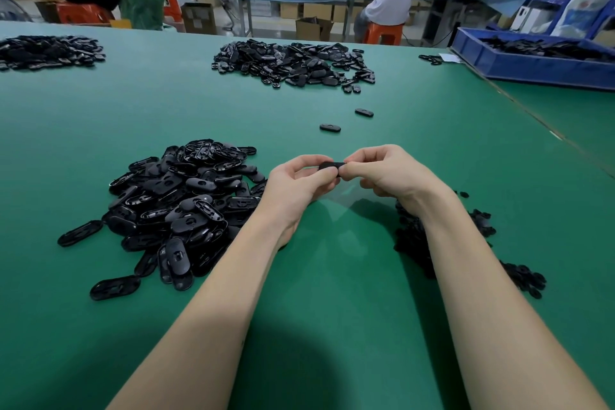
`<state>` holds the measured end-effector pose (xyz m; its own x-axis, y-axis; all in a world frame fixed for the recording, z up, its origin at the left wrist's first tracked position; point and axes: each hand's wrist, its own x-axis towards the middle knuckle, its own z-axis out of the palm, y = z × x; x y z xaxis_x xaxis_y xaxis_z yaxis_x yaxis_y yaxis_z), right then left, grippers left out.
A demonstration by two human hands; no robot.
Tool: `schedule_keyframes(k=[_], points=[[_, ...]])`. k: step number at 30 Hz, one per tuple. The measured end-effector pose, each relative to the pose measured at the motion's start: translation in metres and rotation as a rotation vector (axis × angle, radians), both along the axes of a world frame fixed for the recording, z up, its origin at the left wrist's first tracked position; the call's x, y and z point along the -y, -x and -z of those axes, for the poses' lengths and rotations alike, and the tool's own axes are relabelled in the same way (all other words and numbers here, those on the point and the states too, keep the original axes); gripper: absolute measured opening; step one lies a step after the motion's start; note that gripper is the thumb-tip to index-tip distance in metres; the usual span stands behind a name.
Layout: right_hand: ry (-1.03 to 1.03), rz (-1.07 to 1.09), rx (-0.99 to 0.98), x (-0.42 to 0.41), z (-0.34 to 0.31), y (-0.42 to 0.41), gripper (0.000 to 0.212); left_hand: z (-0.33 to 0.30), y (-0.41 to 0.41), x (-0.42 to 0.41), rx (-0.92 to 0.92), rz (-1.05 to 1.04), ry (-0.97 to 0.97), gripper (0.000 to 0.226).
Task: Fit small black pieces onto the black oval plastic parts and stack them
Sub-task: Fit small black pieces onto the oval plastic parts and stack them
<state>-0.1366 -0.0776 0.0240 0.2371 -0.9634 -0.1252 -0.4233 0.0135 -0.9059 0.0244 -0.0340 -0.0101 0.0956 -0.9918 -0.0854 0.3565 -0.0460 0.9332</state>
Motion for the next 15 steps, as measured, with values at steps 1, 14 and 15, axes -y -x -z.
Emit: schedule_keyframes(k=[1, 14, 15], points=[[0.009, -0.003, -0.001, -0.0002, 0.0006, -0.0003, 0.017, 0.0011, 0.0000, 0.0006, 0.016, -0.005, 0.001, 0.014], [0.093, 0.058, -0.021, -0.0041, 0.0038, -0.0091, 0.017, 0.0073, 0.0032, 0.0065, 0.144, -0.107, -0.062, 0.011], [0.093, 0.059, -0.023, -0.0038, 0.0041, -0.0087, 0.017, 0.0068, 0.0034, 0.0066, 0.139, -0.104, -0.071, 0.011]])
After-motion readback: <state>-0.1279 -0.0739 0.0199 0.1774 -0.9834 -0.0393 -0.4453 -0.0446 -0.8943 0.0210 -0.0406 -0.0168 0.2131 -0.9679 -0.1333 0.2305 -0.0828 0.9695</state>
